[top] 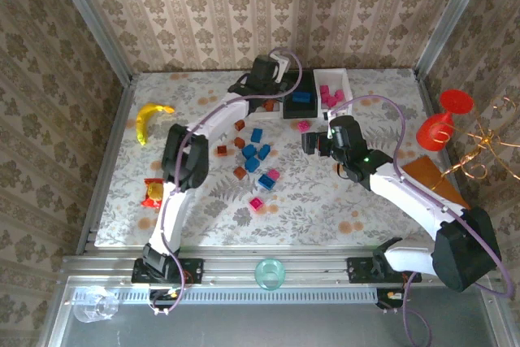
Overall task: Sort the legos into containers by color
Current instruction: Place the lego in the container.
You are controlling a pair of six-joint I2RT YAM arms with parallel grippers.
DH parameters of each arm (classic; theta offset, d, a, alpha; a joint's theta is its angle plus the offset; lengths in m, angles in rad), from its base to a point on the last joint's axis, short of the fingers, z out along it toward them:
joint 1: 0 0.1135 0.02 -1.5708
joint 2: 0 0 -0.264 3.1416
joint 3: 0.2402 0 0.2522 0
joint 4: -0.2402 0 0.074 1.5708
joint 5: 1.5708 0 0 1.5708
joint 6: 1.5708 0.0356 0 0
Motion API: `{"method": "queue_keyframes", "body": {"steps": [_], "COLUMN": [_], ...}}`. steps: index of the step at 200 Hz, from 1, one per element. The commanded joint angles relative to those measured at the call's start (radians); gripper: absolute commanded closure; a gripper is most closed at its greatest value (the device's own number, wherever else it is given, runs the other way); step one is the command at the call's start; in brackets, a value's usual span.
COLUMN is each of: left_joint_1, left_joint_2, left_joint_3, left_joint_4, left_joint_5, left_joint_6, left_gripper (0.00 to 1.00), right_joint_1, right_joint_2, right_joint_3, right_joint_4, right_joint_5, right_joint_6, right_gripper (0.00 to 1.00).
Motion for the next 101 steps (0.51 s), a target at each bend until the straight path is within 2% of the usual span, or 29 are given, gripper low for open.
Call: {"method": "queue_keyframes", "body": {"steps": [1,22,40,72,101], "left_joint_1": [-0.005,-0.004,-0.001,0.000,0.001], "left_joint_2": [0.131,0.269,0.325,0.270,0.126], "left_joint_3": [0.222,0.438,0.527,0.485,0.322], "left_joint_4": [-0.139,-0.209,-0.213,-0.187,-0.157], "left_joint_5": [0.030,0.039,0.049,0.071,0.096], "left_joint_6": [0.043,0.058,0.062,0.081,0.071], "left_gripper": [0.56,0.52,0.44,0.31,0.22], "right_joint_1": [-0.005,-0.006,-0.005,-0.007,-0.005], "right_joint_2": [-0.024,-0.029,-0.034,-0.027,0.016], "right_joint_3": [-0.016,-0.028,-0.038,-0.058,-0.049], "right_joint_4": [0.019,0.024,0.023,0.025,0.027], "right_joint_5": [0.022,0.018,0.015,0.023,0.010], "right_joint_6": [0.032,0.041,0.050,0.060,0.085], "right_gripper": [0.00,0.00,0.00,0.00,0.00]}}
